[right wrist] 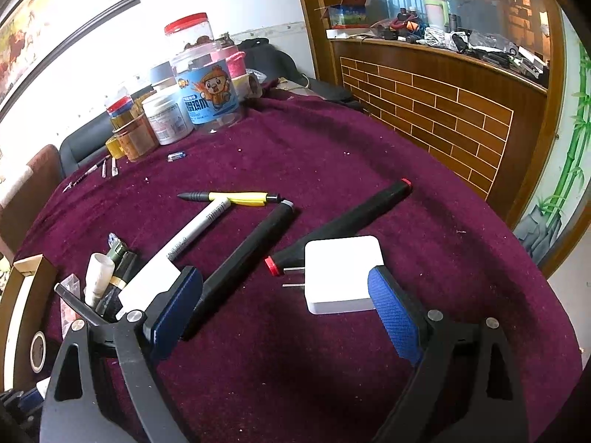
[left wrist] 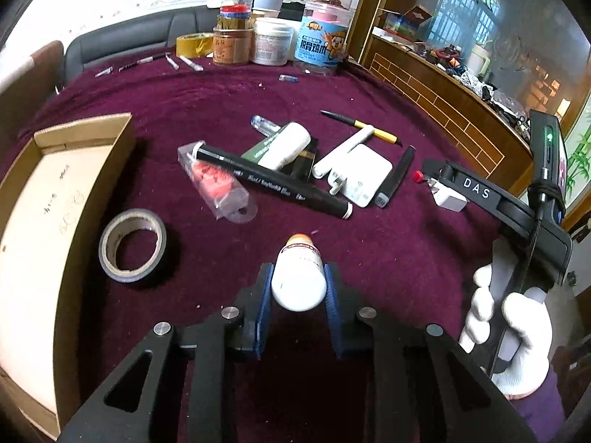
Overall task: Organize rigid objects
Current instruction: 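Move the left tool to the white orange-capped glue bottle and grasp it, then carry the glue bottle to the cardboard box with left while right carries the grey tape roll there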
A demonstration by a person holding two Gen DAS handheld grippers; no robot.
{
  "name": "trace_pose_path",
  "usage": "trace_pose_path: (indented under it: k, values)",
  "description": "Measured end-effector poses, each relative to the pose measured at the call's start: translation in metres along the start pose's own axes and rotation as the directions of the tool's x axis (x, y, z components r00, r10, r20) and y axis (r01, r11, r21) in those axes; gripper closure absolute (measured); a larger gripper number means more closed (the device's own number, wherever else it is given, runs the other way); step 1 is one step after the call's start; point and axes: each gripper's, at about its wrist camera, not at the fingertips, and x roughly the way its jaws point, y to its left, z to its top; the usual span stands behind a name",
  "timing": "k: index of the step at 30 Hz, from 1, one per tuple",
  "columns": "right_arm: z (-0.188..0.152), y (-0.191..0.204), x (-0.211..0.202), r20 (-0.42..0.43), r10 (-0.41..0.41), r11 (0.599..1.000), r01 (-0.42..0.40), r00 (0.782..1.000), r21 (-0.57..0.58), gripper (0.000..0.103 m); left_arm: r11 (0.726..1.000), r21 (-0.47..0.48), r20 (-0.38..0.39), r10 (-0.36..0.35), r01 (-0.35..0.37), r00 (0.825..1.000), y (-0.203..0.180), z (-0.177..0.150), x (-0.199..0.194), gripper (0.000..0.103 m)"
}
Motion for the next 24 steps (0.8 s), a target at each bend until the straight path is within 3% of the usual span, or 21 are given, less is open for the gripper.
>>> trace_pose_path:
  k: [8,13,15,18,24]
  values:
    - [0.000,-0.005,0.002,-0.011,-0.014,1.000,0.015,1.000,0.024,0.011,0.999,0.037,-0.020,-0.003,0.004,1.000,0.002,-0.011,0.004,0.074]
    - [0.000,-0.003,0.003,-0.016,-0.017,1.000,0.017,1.000,0.013,0.011,0.996,0.086,-0.041,0.012,-0.008,0.999,-0.012,-0.011,0.021,0.073]
    - [0.000,-0.004,0.003,-0.018,-0.012,1.000,0.013,1.000,0.016,0.011,0.994,0.100,-0.027,0.039,-0.036,0.999,-0.016,-0.013,0.024,0.079]
    - [0.000,-0.005,0.003,-0.019,-0.003,1.000,0.003,1.000,0.017,0.011,0.995,-0.011,-0.052,-0.100,0.100,0.994,0.001,-0.013,0.011,0.080]
    - [-0.002,0.017,-0.016,-0.019,0.041,0.993,-0.043,0.999,-0.110,0.015,0.971,-0.128,0.092,-0.193,0.204,0.977,0.060,-0.025,-0.075,0.080]
